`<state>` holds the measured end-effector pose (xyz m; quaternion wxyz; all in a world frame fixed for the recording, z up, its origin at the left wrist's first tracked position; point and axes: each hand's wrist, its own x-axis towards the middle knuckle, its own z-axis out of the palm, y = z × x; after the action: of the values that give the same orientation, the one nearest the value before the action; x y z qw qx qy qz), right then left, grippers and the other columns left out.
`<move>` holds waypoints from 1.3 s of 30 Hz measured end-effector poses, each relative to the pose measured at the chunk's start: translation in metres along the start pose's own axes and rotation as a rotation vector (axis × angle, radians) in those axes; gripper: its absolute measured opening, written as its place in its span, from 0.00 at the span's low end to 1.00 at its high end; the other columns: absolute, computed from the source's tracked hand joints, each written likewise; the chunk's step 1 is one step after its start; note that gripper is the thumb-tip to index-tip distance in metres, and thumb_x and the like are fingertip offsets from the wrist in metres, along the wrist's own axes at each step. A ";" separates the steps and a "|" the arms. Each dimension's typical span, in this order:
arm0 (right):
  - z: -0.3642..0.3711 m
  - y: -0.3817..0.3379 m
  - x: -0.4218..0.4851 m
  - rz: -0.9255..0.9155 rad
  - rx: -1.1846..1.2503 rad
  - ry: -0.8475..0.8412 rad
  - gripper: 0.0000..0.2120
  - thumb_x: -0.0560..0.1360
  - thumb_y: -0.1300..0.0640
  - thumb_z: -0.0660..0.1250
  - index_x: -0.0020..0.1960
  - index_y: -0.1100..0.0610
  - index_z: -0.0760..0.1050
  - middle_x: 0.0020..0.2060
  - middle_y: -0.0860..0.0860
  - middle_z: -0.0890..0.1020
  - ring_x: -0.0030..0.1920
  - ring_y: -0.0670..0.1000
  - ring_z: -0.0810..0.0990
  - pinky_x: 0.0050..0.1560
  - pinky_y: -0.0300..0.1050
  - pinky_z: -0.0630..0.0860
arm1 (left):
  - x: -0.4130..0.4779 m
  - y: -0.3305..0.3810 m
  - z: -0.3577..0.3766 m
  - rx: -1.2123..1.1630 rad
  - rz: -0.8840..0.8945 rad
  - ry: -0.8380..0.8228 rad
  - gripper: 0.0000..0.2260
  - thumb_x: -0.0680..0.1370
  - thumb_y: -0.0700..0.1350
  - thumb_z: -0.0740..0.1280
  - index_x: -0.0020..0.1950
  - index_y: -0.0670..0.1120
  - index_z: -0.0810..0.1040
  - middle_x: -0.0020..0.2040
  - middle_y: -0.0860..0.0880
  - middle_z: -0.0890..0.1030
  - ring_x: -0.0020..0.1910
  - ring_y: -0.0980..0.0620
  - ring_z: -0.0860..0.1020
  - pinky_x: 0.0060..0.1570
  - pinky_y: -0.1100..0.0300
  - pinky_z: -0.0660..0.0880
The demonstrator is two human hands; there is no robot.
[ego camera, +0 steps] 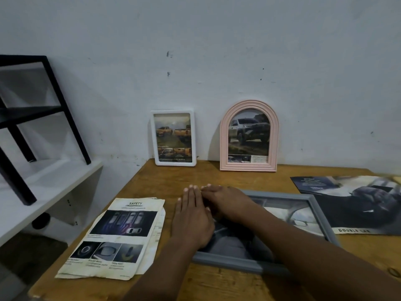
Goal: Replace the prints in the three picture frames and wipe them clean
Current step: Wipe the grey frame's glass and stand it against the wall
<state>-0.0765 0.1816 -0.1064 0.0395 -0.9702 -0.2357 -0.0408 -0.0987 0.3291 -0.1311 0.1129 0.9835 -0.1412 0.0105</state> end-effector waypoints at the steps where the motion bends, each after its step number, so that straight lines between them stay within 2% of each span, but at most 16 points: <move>1: 0.000 0.002 0.002 0.016 -0.026 -0.001 0.27 0.78 0.53 0.67 0.76 0.49 0.64 0.76 0.51 0.67 0.72 0.55 0.70 0.66 0.55 0.74 | 0.000 0.001 0.000 0.006 0.023 0.004 0.30 0.86 0.53 0.47 0.82 0.42 0.37 0.83 0.44 0.39 0.82 0.47 0.38 0.80 0.49 0.42; 6: -0.007 0.013 0.003 0.108 -0.096 0.010 0.18 0.81 0.52 0.63 0.71 0.50 0.70 0.73 0.52 0.72 0.68 0.56 0.75 0.61 0.54 0.75 | 0.001 0.000 0.001 0.028 0.093 -0.073 0.30 0.86 0.54 0.45 0.83 0.44 0.37 0.83 0.45 0.37 0.82 0.48 0.37 0.80 0.50 0.41; 12: -0.017 0.040 -0.023 0.258 -0.235 0.007 0.15 0.80 0.56 0.63 0.66 0.53 0.76 0.60 0.54 0.80 0.58 0.58 0.79 0.52 0.51 0.75 | 0.006 0.001 0.005 0.042 0.047 -0.134 0.30 0.86 0.56 0.44 0.83 0.44 0.38 0.83 0.46 0.40 0.82 0.48 0.39 0.80 0.49 0.42; 16: -0.017 0.068 -0.070 0.303 -0.386 0.033 0.15 0.79 0.56 0.62 0.65 0.52 0.76 0.60 0.53 0.81 0.59 0.56 0.78 0.55 0.51 0.73 | 0.008 0.001 0.003 0.045 0.030 -0.137 0.30 0.86 0.56 0.44 0.83 0.44 0.38 0.84 0.46 0.40 0.82 0.47 0.40 0.80 0.48 0.43; 20: -0.018 0.094 -0.126 0.431 -0.453 0.030 0.15 0.78 0.54 0.63 0.65 0.49 0.74 0.60 0.50 0.81 0.62 0.54 0.76 0.59 0.51 0.72 | 0.009 0.001 0.006 0.042 0.019 -0.141 0.30 0.85 0.56 0.44 0.83 0.44 0.39 0.84 0.46 0.42 0.82 0.46 0.41 0.80 0.46 0.44; 24: -0.018 0.103 -0.156 0.596 -0.421 0.112 0.11 0.77 0.52 0.63 0.59 0.46 0.76 0.57 0.49 0.83 0.58 0.54 0.80 0.54 0.49 0.72 | 0.008 0.004 0.007 0.049 0.006 -0.141 0.30 0.85 0.57 0.44 0.83 0.45 0.39 0.84 0.46 0.42 0.82 0.46 0.41 0.80 0.46 0.43; 27: -0.015 0.102 -0.154 0.694 -0.361 0.109 0.11 0.78 0.54 0.64 0.59 0.46 0.78 0.55 0.50 0.83 0.56 0.54 0.81 0.52 0.49 0.72 | 0.006 0.006 0.007 0.046 -0.002 -0.142 0.30 0.86 0.57 0.44 0.83 0.46 0.39 0.84 0.46 0.42 0.82 0.46 0.40 0.80 0.45 0.42; 29: -0.014 0.105 -0.150 0.758 -0.240 0.167 0.12 0.77 0.57 0.64 0.58 0.48 0.80 0.53 0.52 0.84 0.53 0.56 0.82 0.49 0.49 0.73 | 0.005 0.006 0.007 0.046 -0.006 -0.143 0.30 0.85 0.57 0.44 0.83 0.46 0.38 0.84 0.46 0.42 0.82 0.46 0.40 0.80 0.45 0.42; 31: -0.017 0.109 -0.154 0.850 0.020 0.298 0.11 0.77 0.60 0.64 0.57 0.52 0.81 0.51 0.55 0.84 0.50 0.58 0.82 0.46 0.48 0.75 | 0.005 0.006 0.007 0.040 -0.004 -0.146 0.30 0.85 0.57 0.44 0.83 0.46 0.38 0.84 0.46 0.42 0.82 0.46 0.40 0.80 0.45 0.41; 34: -0.032 0.119 -0.179 0.974 0.344 0.558 0.10 0.77 0.65 0.64 0.52 0.59 0.83 0.48 0.59 0.84 0.44 0.59 0.78 0.43 0.46 0.71 | 0.006 0.005 0.006 0.044 0.000 -0.131 0.30 0.85 0.57 0.44 0.83 0.46 0.39 0.84 0.46 0.43 0.82 0.46 0.41 0.79 0.45 0.41; 36: -0.042 0.126 -0.206 0.959 0.344 0.498 0.10 0.76 0.66 0.65 0.49 0.58 0.83 0.43 0.59 0.84 0.43 0.60 0.79 0.41 0.45 0.71 | 0.005 0.004 0.006 0.061 0.001 -0.105 0.30 0.85 0.58 0.44 0.83 0.45 0.41 0.84 0.45 0.45 0.82 0.45 0.42 0.79 0.45 0.42; 37: -0.049 0.126 -0.221 0.915 0.312 0.404 0.09 0.75 0.66 0.65 0.46 0.56 0.83 0.40 0.57 0.83 0.43 0.59 0.80 0.40 0.45 0.73 | 0.004 0.004 0.005 0.063 -0.001 -0.094 0.31 0.85 0.58 0.45 0.84 0.45 0.42 0.84 0.45 0.46 0.83 0.44 0.44 0.79 0.44 0.43; 39: -0.064 0.119 -0.251 0.808 0.207 0.196 0.10 0.76 0.64 0.66 0.42 0.50 0.78 0.42 0.52 0.80 0.45 0.55 0.81 0.43 0.48 0.78 | -0.001 0.006 0.003 0.061 -0.011 -0.041 0.31 0.85 0.58 0.47 0.84 0.44 0.46 0.84 0.43 0.51 0.82 0.43 0.49 0.79 0.44 0.48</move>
<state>-0.2475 -0.0438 -0.0743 0.1719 -0.9670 0.1650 -0.0902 -0.1012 0.3235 -0.1325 0.0798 0.9872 -0.1376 -0.0062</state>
